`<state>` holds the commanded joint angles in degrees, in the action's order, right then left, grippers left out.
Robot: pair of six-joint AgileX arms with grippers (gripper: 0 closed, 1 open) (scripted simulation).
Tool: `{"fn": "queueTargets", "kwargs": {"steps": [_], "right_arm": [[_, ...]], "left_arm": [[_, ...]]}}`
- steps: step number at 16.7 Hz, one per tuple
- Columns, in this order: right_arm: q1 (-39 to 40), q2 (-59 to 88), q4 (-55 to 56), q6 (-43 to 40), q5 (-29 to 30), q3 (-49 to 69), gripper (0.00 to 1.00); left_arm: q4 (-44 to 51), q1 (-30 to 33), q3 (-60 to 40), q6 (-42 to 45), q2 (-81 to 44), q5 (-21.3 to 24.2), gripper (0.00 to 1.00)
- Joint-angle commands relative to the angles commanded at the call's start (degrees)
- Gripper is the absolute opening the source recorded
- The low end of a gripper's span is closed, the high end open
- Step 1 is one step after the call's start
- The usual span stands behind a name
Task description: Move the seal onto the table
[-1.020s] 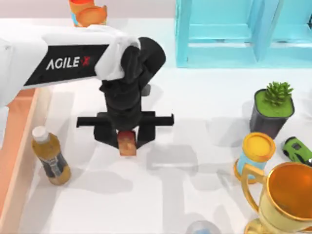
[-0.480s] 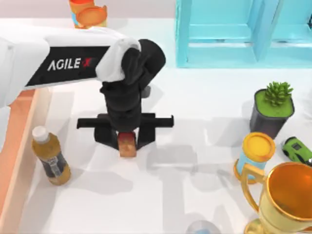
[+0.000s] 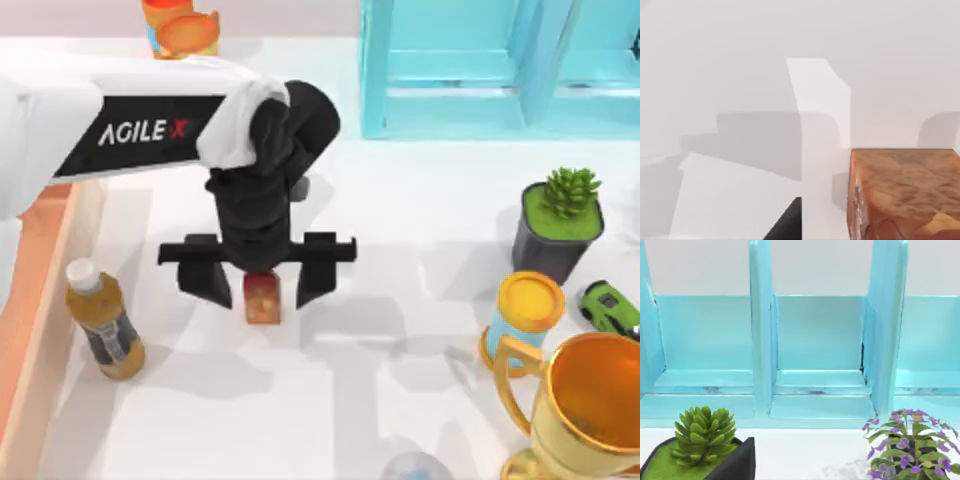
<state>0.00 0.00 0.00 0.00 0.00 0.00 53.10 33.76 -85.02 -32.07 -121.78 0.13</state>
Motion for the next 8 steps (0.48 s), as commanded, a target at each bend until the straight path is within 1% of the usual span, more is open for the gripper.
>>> {"fn": "queueTargets", "kwargs": {"steps": [1, 8], "right_arm": [[0.0, 0.0, 0.0, 0.0, 0.0, 0.0, 1.0], [0.0, 0.0, 0.0, 0.0, 0.0, 0.0, 1.0]], "left_arm": [[0.0, 0.0, 0.0, 0.0, 0.0, 0.0, 1.0], [0.0, 0.0, 0.0, 0.0, 0.0, 0.0, 1.0]]}}
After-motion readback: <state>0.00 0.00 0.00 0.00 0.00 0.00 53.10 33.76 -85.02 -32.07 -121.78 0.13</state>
